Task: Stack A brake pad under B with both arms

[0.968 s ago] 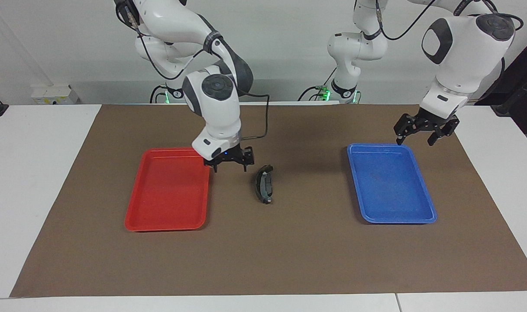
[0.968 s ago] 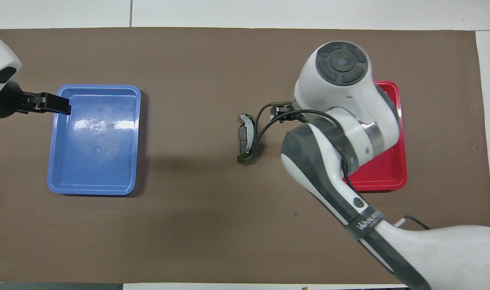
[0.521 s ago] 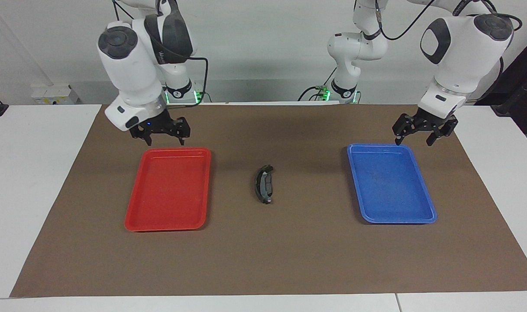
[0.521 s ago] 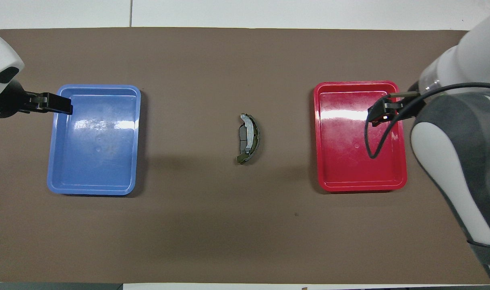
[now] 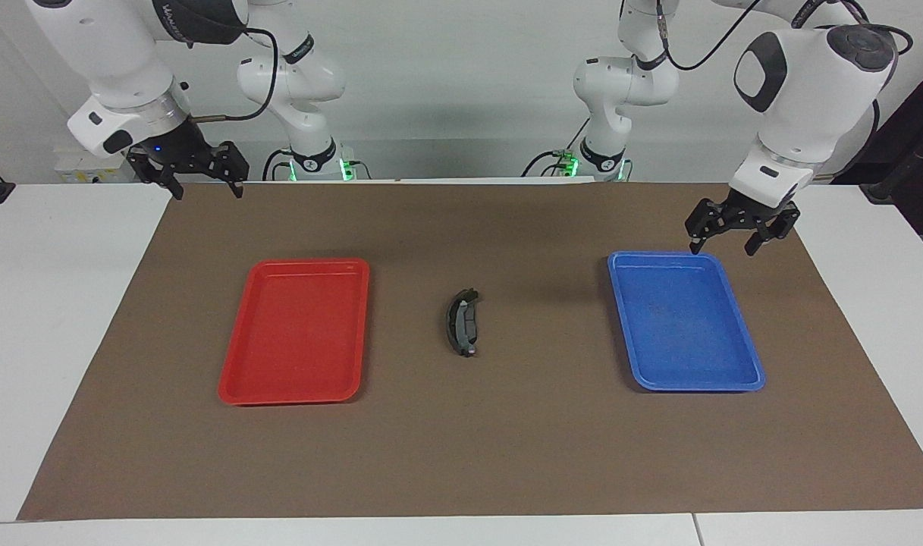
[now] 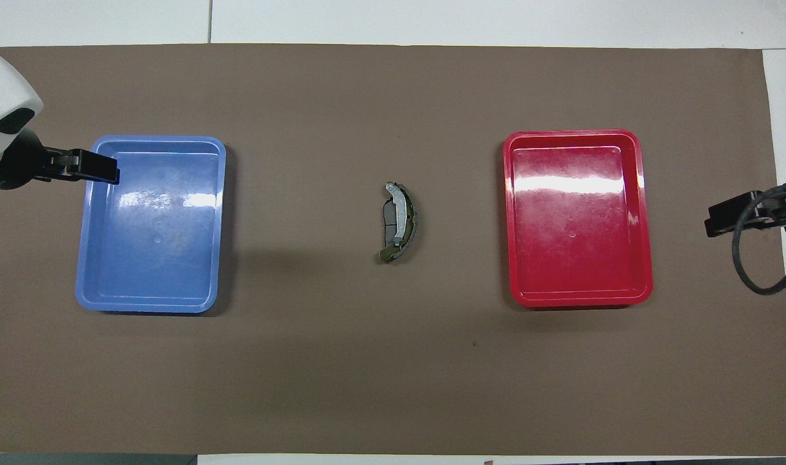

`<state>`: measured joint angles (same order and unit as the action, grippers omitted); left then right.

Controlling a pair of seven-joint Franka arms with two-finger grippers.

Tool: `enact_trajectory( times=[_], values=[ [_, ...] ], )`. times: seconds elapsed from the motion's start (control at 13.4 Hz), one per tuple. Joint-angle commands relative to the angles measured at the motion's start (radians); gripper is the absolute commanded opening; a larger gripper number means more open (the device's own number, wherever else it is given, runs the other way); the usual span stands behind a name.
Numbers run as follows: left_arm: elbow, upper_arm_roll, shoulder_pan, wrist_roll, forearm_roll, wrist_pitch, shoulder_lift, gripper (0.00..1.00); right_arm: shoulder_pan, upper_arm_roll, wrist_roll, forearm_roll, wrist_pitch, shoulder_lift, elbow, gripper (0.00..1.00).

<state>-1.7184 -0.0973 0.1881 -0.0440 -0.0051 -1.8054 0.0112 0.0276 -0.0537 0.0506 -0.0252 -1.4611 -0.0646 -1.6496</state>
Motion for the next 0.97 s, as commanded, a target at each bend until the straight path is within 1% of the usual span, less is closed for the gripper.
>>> enact_trajectory(
  times=[0.0, 0.22, 0.89],
  values=[
    [-0.033, 0.007, -0.006, -0.004, -0.012, -0.02, -0.025, 1.0, -0.029, 0.002, 0.032, 0.013, -0.012, -0.027, -0.041, 1.0],
    [-0.033, 0.007, -0.006, -0.004, -0.012, -0.02, -0.025, 1.0, -0.028, 0.002, 0.028, 0.008, -0.064, -0.026, -0.027, 1.0],
    [-0.033, 0.007, -0.007, -0.004, -0.012, -0.02, -0.025, 1.0, -0.028, 0.002, 0.025, 0.007, -0.062, -0.037, -0.029, 1.0]
  ],
)
